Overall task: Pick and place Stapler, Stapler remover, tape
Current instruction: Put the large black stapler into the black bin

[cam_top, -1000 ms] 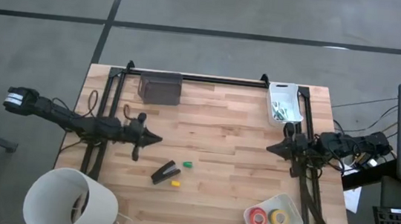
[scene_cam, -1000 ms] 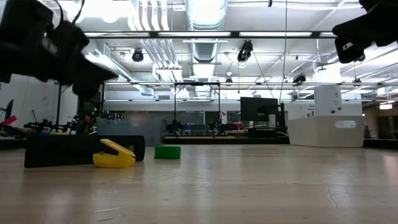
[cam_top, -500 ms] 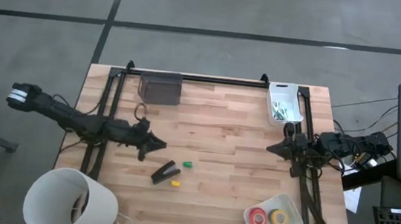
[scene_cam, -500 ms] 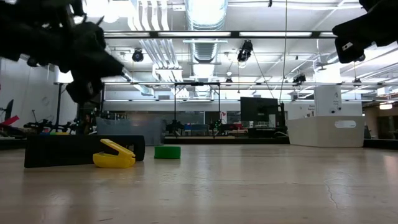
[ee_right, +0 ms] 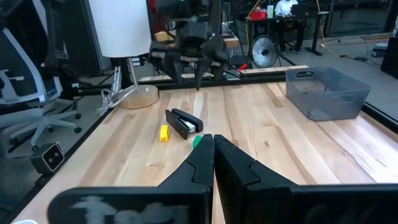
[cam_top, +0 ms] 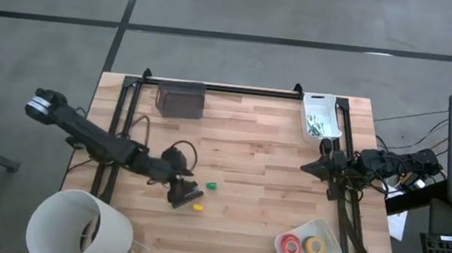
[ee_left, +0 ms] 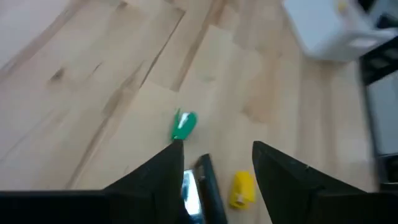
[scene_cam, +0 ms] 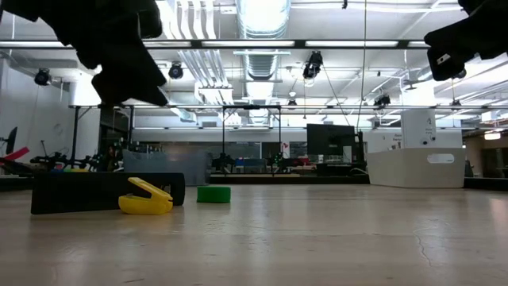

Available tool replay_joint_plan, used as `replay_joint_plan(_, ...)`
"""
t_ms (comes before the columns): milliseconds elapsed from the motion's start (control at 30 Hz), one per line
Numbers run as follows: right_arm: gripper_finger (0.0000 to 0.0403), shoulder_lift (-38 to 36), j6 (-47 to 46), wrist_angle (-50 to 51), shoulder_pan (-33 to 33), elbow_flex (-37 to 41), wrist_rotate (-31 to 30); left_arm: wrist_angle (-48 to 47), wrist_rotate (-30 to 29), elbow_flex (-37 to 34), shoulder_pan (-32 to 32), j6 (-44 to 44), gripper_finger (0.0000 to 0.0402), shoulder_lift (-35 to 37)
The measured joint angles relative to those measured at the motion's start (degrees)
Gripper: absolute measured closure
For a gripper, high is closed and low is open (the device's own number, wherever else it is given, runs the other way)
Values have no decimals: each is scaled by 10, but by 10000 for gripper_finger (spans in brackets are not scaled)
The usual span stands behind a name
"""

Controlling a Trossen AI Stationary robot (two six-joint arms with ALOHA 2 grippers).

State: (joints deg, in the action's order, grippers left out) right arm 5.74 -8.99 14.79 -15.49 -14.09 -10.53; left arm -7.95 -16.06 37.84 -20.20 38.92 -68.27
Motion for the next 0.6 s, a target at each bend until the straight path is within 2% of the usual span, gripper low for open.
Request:
replay_joint_plan(100, 394, 0, 0, 0, 0, 0, 0, -2, -21, 14, -13, 2, 215, -53)
replay_joint_plan(300, 394, 0, 0, 0, 0, 0, 0, 21, -24, 48, -39, -7, 225, -154)
replay_joint_plan(600, 394, 0, 0, 0, 0, 0, 0, 18, -38, 80, -44, 2, 253, -238)
